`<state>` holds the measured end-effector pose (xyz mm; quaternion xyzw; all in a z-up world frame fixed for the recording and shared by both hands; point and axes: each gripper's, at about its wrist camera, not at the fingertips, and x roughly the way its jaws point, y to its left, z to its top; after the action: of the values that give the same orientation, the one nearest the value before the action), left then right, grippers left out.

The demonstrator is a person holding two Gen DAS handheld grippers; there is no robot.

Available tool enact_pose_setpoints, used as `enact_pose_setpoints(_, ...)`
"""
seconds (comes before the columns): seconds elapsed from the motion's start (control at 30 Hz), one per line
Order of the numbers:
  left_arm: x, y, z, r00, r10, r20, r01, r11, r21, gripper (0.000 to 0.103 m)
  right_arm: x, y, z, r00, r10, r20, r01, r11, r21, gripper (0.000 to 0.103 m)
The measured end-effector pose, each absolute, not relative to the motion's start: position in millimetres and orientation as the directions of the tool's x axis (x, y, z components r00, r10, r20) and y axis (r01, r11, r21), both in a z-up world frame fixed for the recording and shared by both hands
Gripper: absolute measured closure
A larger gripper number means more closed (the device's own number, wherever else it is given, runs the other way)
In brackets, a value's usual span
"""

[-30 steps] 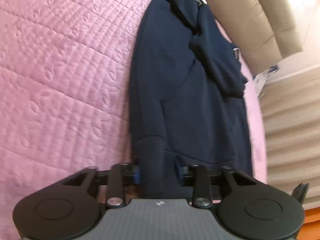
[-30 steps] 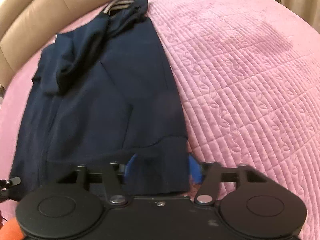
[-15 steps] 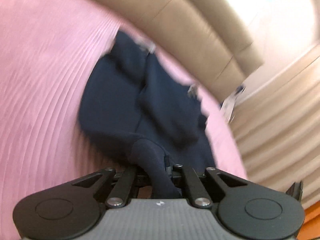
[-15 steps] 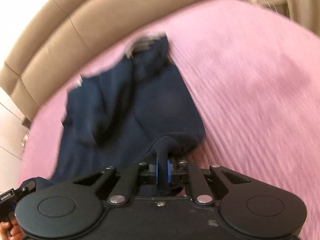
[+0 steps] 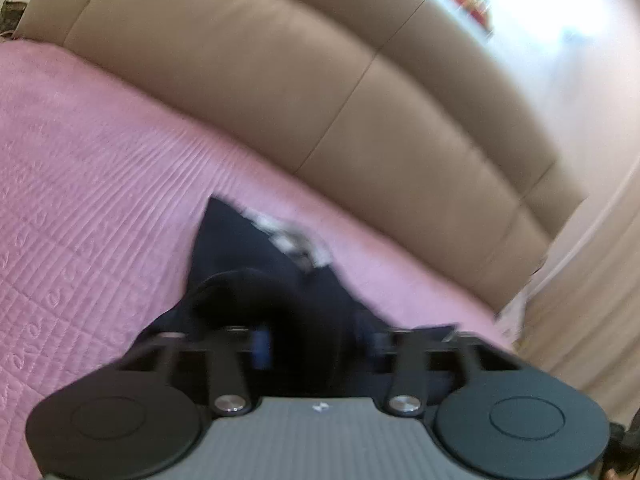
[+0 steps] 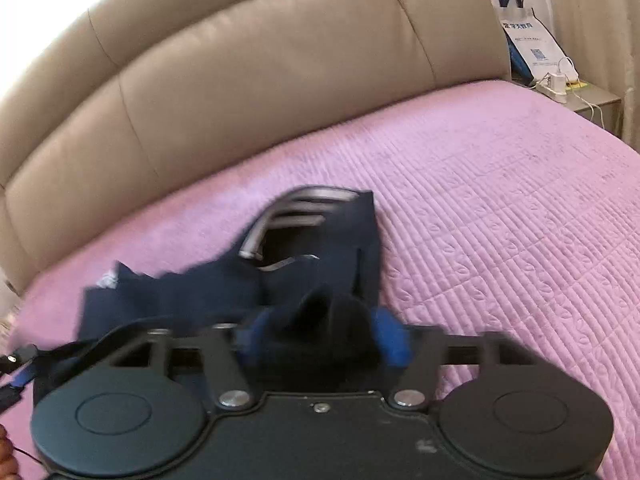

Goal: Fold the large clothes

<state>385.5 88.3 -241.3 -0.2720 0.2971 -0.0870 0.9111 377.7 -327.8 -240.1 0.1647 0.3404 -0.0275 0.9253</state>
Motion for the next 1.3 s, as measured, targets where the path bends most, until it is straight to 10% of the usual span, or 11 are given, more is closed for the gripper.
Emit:
enact_pose_setpoints(0.47, 423, 139, -262, 0.725, -0.312, -0.614, -0.022, 0.88, -0.474, 0.028, 407, -321, -258, 0.72, 0.053, -0.692, 0.002, 0.997, 0.078, 0.026)
enact_pose_setpoints(0.7, 462, 129, -287, 0.581, -0.383, -0.718, -0.035, 0.87, -0.492, 0.049, 426, -326, -272, 0.716, 0.057, -0.696, 0.044, 0.991, 0.127, 0.027)
enact_pose_setpoints(0.87, 456, 124, -286, 0.577, -0.392, -0.716, -0.018, 0.871, -0.491, 0.086, 428, -314, -280, 0.718, 0.021, -0.696, 0.027, 0.998, 0.058, 0.082)
enact_pose_setpoints(1.3, 415, 117, -211, 0.804, -0.359, -0.474, 0.088, 0.86, -0.503, 0.092, 385, -278, -187, 0.91, -0.03, -0.414, -0.032, 0.989, -0.143, 0.093)
